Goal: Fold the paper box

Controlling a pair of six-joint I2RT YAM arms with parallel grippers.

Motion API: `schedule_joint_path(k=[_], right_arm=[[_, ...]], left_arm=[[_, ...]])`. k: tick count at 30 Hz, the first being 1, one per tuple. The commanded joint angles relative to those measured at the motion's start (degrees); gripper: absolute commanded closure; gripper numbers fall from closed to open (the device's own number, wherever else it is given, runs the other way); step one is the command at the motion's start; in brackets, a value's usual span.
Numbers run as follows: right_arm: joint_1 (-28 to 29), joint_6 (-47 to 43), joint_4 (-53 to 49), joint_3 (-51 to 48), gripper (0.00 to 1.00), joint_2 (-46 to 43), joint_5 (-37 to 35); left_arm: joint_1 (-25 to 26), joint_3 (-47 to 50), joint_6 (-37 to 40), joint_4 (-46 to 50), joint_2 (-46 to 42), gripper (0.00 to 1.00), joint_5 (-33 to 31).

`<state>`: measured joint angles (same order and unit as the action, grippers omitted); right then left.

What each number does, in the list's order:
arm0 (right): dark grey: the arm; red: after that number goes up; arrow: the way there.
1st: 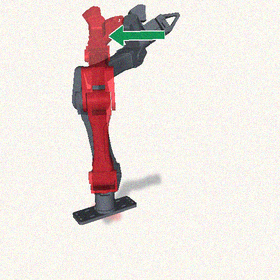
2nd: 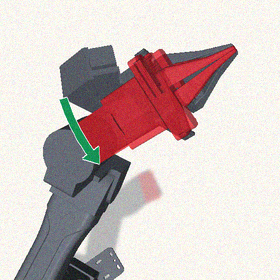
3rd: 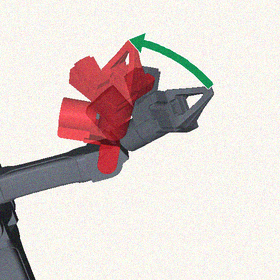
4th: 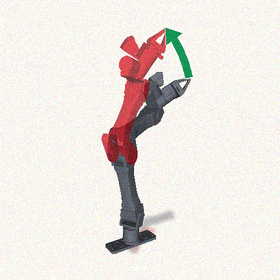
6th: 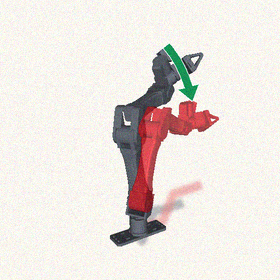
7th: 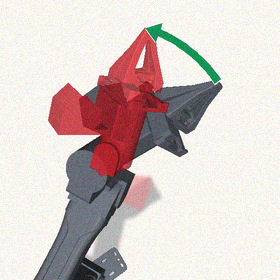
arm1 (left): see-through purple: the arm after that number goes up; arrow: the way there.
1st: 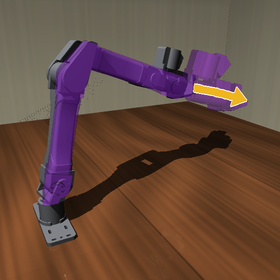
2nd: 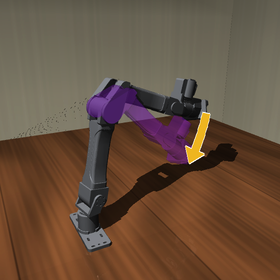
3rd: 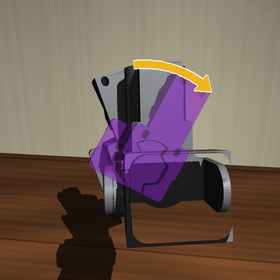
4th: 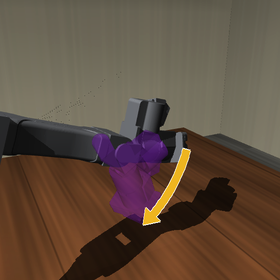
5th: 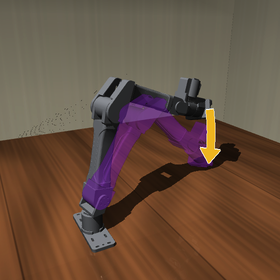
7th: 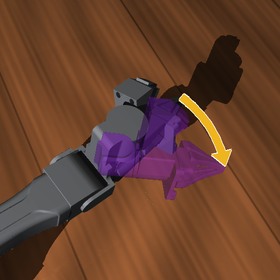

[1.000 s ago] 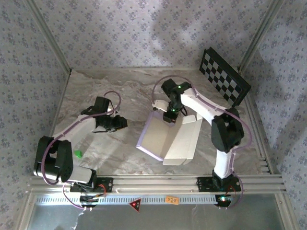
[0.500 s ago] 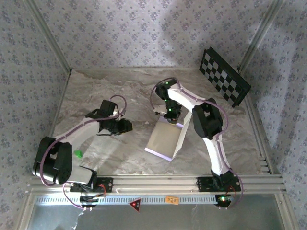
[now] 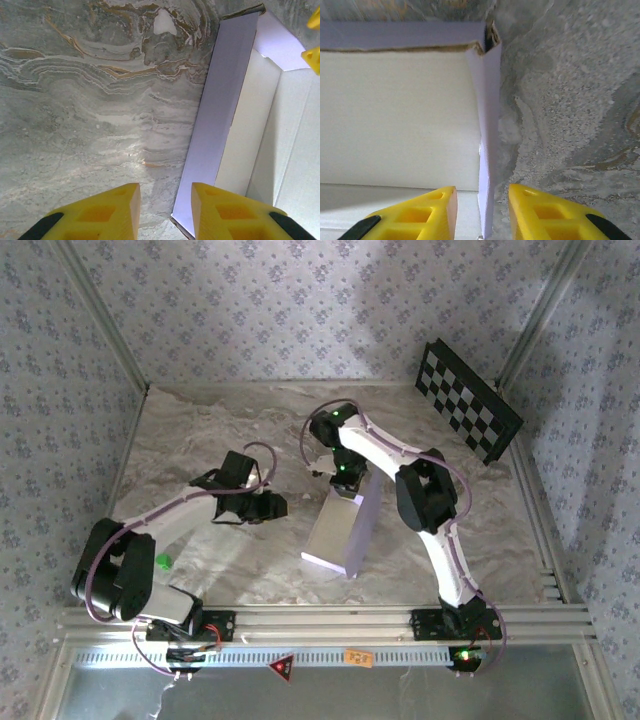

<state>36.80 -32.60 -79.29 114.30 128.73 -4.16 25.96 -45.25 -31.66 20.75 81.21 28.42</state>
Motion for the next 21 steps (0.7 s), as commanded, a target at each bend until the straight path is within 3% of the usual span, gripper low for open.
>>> schedule_joint_path(k=[1, 8, 16, 21], right_arm=[[0.4, 3.7, 0.2, 2.6, 0.65, -5.5, 3.1], [0.1, 14.2, 8.6, 2.5, 0.66, -13.4, 6.8], [-0.8, 39.5, 13.8, 1.2, 0.67, -23.5, 1.9], [-1.6, 44.3, 18.0, -7.3, 0.68, -33.5, 1.4]], left_arm=[[1.6, -2.6, -0.5, -0.6, 0.7, 0.66, -0.8], [6.9, -7.3, 0.6, 1.0, 5.1, 0.65, -5.4], [13.0, -16.9, 4.1, 7.2, 14.2, 0.57, -12.3], [16.5, -23.0, 6.1, 11.9, 20.0, 0.55, -17.0]])
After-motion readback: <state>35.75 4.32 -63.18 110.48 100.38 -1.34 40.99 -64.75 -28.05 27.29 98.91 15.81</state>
